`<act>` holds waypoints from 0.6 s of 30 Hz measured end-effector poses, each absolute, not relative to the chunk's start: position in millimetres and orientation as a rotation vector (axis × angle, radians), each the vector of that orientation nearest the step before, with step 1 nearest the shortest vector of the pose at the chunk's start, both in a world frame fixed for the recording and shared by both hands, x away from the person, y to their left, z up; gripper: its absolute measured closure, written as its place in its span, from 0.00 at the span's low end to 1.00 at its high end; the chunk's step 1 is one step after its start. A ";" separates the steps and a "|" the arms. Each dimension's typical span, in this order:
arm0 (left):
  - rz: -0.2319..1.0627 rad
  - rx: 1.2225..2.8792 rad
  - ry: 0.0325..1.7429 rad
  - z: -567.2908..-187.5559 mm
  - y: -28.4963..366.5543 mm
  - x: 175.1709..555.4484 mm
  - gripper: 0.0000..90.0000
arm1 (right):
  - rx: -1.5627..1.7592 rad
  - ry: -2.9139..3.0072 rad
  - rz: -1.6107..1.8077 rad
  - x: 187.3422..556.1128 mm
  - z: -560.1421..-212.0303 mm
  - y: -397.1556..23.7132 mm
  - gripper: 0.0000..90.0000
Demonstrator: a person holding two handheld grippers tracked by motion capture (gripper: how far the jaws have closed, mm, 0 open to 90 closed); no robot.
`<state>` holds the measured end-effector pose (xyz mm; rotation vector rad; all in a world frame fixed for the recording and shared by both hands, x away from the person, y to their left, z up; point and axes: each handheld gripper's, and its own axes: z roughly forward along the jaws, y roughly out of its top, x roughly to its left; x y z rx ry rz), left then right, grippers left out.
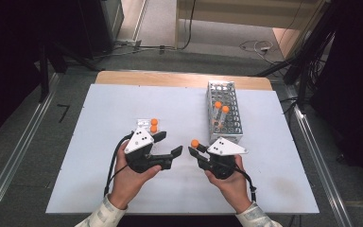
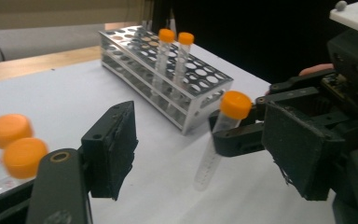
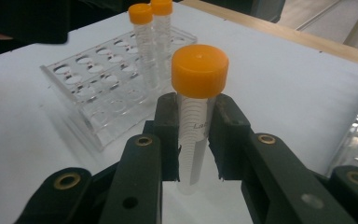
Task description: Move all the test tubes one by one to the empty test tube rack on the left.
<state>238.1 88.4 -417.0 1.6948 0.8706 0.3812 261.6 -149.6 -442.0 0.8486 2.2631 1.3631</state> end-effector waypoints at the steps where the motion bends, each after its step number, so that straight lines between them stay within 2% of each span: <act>1: 0.377 1.697 0.866 -418.2 87.0 238.1 0.31 | 0.844 2.271 1.363 260.8 -443.6 -147.4 0.80; 10: 0.349 1.738 0.827 -427.0 73.8 235.3 0.45 | 0.799 2.335 1.372 252.4 -451.4 -129.9 0.80; 18: 0.357 1.757 0.818 -431.2 71.5 234.9 0.63 | 0.781 2.357 1.382 248.7 -452.0 -123.6 0.80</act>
